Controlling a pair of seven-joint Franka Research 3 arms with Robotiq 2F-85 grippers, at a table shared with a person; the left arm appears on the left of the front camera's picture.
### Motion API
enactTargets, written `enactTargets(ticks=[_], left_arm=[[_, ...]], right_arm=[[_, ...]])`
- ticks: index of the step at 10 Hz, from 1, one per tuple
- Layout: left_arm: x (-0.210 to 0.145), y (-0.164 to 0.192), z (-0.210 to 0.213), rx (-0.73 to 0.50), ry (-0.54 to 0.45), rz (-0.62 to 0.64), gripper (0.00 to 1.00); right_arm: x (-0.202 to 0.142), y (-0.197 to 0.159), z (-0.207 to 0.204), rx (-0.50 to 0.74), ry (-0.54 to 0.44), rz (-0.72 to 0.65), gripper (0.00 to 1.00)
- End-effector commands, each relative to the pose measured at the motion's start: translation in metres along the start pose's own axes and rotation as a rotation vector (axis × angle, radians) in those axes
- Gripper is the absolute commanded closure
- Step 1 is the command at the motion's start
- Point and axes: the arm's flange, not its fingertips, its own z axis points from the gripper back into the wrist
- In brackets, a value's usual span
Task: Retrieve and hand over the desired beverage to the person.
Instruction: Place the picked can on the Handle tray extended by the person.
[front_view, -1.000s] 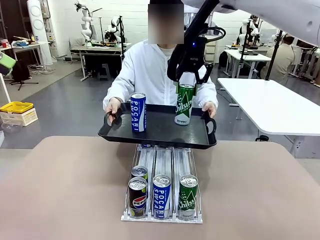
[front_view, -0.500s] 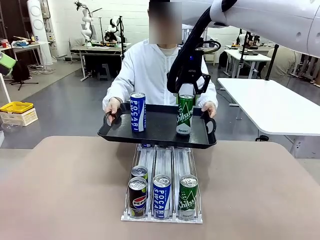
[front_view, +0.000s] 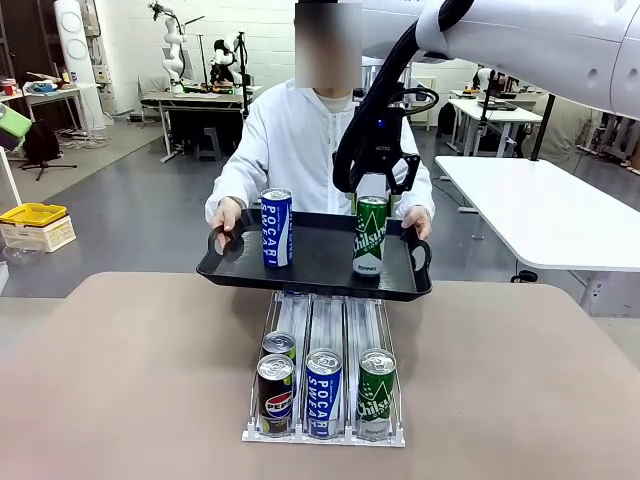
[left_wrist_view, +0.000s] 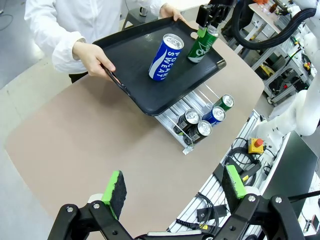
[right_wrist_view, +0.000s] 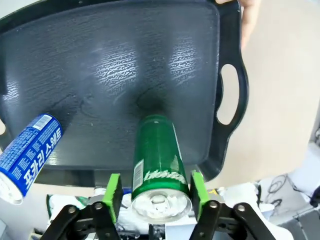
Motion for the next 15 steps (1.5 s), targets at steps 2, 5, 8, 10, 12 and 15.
enactTargets(ticks=[2, 5, 8, 10, 12, 15], left_arm=[[-0.001, 0.0, 0.0, -0.003, -0.005, -0.013, 0.0], [-0.001, 0.0, 0.0, -0.003, -0.005, -0.013, 0.0], [-0.001, 0.0, 0.0, -0.003, -0.005, -0.013, 0.0], [-0.001, 0.0, 0.0, -0.003, -0.005, -0.013, 0.0], [-0.001, 0.0, 0.0, -0.003, -0.005, -0.013, 0.0], [-0.001, 0.0, 0.0, -0.003, -0.005, -0.013, 0.0]], right_arm=[[-0.001, 0.0, 0.004, -0.038, -0.018, 0.015, 0.0], [-0.003, -0.002, 0.009, -0.026, -0.018, 0.015, 0.0], [-0.059, -0.04, 0.089, 0.13, -0.064, 0.027, 0.0], [-0.11, -0.112, 0.145, 0.255, -0.103, 0.113, 0.0], [-0.147, -0.173, 0.141, 0.319, -0.141, 0.219, 0.0], [-0.173, -0.191, 0.091, 0.084, -0.189, 0.369, 0.0]])
